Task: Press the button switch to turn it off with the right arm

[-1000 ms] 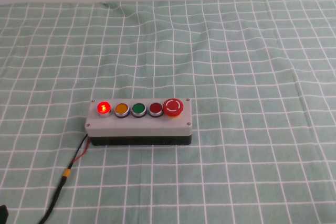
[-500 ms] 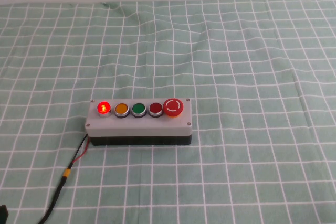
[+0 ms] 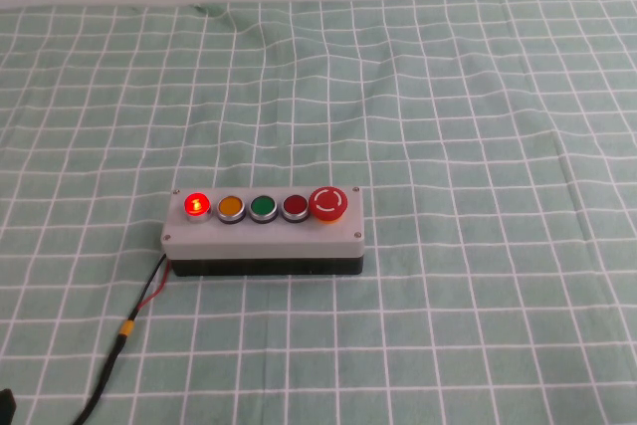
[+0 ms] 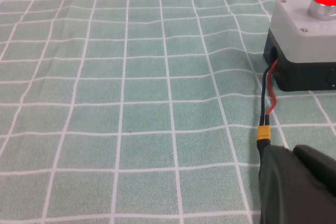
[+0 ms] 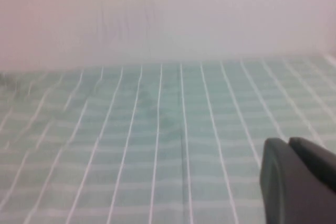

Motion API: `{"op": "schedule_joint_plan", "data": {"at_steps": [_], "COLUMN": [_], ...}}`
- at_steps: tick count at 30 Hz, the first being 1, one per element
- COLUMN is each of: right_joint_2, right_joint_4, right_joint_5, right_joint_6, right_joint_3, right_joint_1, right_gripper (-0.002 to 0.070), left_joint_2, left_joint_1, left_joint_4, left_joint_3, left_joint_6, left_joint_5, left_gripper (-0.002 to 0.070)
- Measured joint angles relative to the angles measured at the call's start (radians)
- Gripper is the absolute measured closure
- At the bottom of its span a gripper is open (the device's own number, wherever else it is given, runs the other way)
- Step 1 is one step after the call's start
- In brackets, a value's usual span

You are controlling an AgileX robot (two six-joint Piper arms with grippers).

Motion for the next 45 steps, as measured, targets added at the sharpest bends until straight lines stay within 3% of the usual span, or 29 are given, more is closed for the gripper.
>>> {"op": "schedule_joint_plan", "data": {"at_steps": [7, 15, 21, 23, 30, 40, 45], "right_joint_2": [0.0, -0.001, -0.005, -0.005, 0.019, 0.453, 0.654], "right_joint_4": [0.002, 0.004, 0.033, 0.071, 0.149, 0.142, 0.163], "right_joint_5": [-0.357, -0.516, -0.832, -0.86, -0.54, 0.257, 0.33], "right_joint_6": [0.0, 0.0, 0.012, 0.049, 0.097, 0.1, 0.059], "right_joint_3": [0.0, 0.0, -0.005, -0.043, -0.403, -0.926, -0.968], "right_joint_1": [0.0, 0.0, 0.0, 0.0, 0.0, 0.0, 0.0], "right_gripper": [0.0692, 0.0692, 0.0692, 0.0692, 0.0692, 0.0692, 0.0692], "left_joint_2": [0.0, 0.0, 0.0, 0.0, 0.0, 0.0, 0.0], "left_joint_1": [0.0, 0.0, 0.0, 0.0, 0.0, 0.0, 0.0], "left_joint_4": [0.0, 0.0, 0.0, 0.0, 0.0, 0.0, 0.0], "left_joint_3": [0.0, 0.0, 0.0, 0.0, 0.0, 0.0, 0.0], "left_joint_6": [0.0, 0.0, 0.0, 0.0, 0.0, 0.0, 0.0], "left_joint_5": [0.0, 0.0, 0.0, 0.0, 0.0, 0.0, 0.0], "left_gripper": [0.0678, 0.0678, 0.0678, 0.0678, 0.0678, 0.0678, 0.0678]}}
